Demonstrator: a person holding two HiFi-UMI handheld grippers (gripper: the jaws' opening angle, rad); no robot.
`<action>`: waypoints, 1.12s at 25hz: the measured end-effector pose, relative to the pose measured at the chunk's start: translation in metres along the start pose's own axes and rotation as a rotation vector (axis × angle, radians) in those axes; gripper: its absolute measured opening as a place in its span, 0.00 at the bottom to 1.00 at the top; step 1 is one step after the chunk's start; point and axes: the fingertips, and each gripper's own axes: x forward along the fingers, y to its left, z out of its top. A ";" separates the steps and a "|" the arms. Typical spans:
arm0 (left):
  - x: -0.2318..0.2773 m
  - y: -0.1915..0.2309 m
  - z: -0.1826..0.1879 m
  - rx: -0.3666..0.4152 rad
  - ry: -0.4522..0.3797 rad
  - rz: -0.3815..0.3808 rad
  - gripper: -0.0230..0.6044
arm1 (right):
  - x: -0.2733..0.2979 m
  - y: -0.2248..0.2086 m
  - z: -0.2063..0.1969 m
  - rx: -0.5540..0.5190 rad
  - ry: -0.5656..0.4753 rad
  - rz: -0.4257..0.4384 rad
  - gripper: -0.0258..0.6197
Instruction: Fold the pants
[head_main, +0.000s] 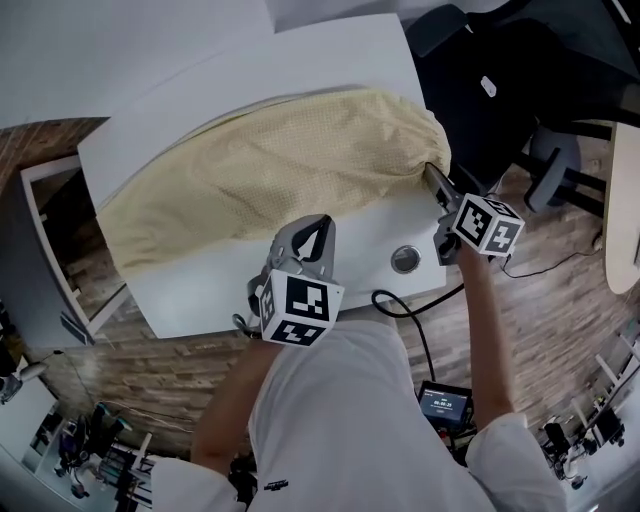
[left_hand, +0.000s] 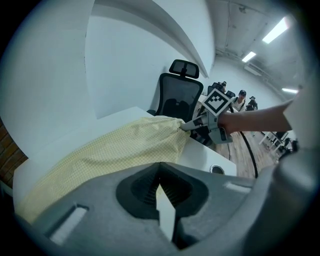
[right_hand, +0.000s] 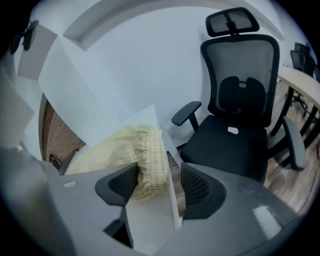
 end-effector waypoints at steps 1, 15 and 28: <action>0.002 0.000 0.000 0.000 0.005 -0.001 0.04 | 0.004 -0.002 -0.003 -0.026 0.018 -0.012 0.45; 0.022 -0.009 0.006 -0.020 0.044 0.005 0.04 | 0.016 -0.010 -0.011 -0.103 0.170 0.072 0.21; 0.021 -0.003 0.000 -0.020 0.054 0.028 0.04 | -0.009 -0.053 0.000 -0.145 0.158 -0.034 0.19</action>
